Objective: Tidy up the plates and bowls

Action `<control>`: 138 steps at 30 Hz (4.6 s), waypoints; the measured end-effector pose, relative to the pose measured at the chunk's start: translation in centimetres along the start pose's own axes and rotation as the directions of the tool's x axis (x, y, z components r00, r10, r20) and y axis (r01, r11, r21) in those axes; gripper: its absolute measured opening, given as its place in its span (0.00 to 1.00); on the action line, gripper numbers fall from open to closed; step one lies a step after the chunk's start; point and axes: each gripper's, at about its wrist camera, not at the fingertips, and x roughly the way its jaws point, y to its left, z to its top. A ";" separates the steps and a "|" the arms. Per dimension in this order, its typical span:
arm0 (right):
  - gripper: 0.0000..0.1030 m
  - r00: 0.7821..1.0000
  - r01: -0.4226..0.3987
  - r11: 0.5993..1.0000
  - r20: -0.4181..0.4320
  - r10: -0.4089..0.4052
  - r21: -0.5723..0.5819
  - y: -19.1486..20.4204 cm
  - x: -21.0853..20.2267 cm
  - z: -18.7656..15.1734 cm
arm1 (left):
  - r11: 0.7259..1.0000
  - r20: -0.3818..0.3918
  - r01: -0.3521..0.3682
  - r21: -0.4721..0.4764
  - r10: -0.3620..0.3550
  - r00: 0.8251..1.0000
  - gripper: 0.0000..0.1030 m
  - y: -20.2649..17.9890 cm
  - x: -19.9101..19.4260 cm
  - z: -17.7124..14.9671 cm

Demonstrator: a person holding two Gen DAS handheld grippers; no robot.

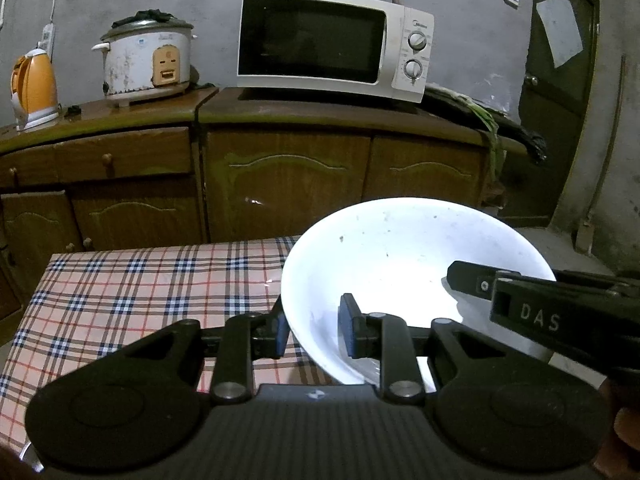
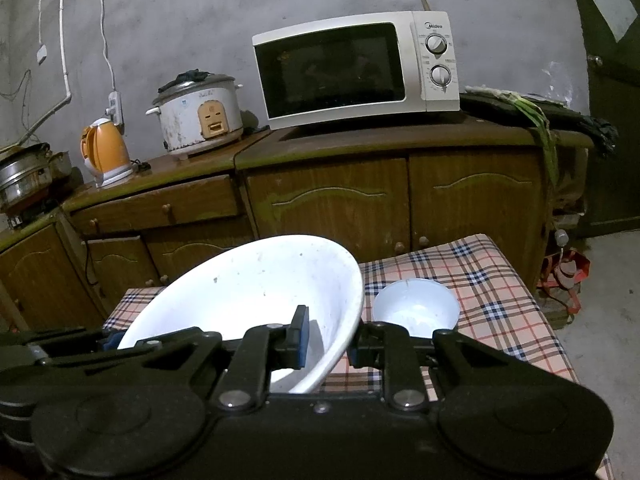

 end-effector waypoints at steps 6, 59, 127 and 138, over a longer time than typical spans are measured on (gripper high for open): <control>0.24 1.000 0.000 1.000 0.000 0.000 0.001 -0.1 -0.1 0.0 | 1.000 -0.005 0.008 0.000 -0.008 1.000 0.25 -0.2 -0.2 -0.4; 0.24 1.000 0.016 0.999 -0.027 -0.015 0.044 -2.8 -2.2 -3.7 | 0.998 -0.036 0.054 0.018 -0.053 0.998 0.27 -2.2 -1.0 -3.1; 0.24 0.998 0.044 0.997 -0.044 -0.041 0.067 -4.2 -4.3 -7.5 | 0.995 -0.098 0.104 0.000 -0.104 0.990 0.28 -3.5 -0.8 -6.9; 0.24 0.998 0.047 0.997 -0.045 -0.044 0.067 -4.3 -4.6 -7.7 | 0.994 -0.103 0.110 0.000 -0.110 0.989 0.28 -3.5 -0.9 -7.1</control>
